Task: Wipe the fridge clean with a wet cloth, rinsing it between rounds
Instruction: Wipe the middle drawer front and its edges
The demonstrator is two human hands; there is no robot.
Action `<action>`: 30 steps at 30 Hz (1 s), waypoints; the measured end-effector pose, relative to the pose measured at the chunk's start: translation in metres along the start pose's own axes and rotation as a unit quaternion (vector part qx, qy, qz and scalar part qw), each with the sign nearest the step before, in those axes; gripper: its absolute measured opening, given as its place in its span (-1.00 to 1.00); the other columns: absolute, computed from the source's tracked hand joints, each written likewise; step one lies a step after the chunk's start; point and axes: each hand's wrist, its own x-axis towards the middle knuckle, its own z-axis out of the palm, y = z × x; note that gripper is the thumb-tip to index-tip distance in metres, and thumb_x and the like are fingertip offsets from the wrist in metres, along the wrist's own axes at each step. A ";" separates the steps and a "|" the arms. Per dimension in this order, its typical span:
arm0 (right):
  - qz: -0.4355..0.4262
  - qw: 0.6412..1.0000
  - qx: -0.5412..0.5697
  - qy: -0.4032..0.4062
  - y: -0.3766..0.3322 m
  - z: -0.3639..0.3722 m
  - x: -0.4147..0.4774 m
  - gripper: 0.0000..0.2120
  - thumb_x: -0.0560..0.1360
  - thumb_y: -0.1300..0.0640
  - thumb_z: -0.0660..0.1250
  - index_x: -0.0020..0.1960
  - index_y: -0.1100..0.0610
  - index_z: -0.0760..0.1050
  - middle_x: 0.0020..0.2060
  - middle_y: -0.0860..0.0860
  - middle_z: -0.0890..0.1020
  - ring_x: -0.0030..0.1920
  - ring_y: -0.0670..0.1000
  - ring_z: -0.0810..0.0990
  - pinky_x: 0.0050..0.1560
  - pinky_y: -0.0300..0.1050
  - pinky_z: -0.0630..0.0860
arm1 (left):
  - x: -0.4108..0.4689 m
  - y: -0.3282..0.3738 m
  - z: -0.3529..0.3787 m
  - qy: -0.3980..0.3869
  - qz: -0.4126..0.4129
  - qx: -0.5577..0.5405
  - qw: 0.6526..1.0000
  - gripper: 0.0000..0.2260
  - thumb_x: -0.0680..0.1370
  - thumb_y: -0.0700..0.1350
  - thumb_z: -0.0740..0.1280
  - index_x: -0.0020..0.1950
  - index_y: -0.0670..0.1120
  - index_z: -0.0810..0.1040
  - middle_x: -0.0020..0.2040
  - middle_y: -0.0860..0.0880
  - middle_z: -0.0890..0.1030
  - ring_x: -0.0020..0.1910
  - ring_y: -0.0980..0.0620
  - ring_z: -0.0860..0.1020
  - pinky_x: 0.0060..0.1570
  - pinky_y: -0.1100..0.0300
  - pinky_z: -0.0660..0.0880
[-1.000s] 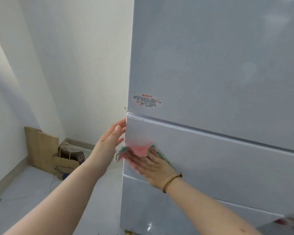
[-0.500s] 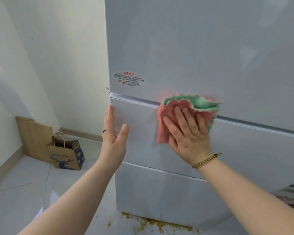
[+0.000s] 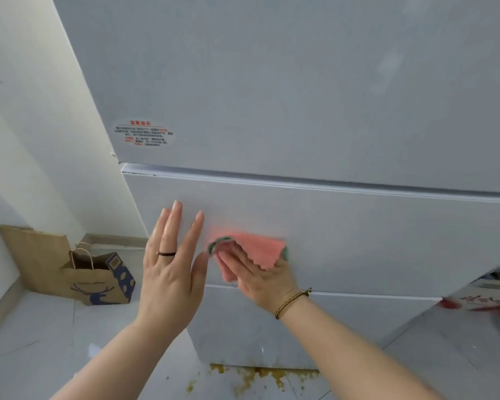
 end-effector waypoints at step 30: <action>0.697 0.639 0.131 0.298 0.006 0.010 -0.025 -0.32 0.57 -0.16 -0.12 0.45 0.37 0.05 0.37 0.42 0.14 0.43 0.23 0.01 0.39 -0.33 -0.22 | 0.022 0.011 0.037 0.029 0.263 0.157 0.951 -0.61 0.58 0.01 0.00 0.41 0.03 0.14 0.52 0.05 -0.12 0.50 0.00 -0.09 0.48 0.04 -0.10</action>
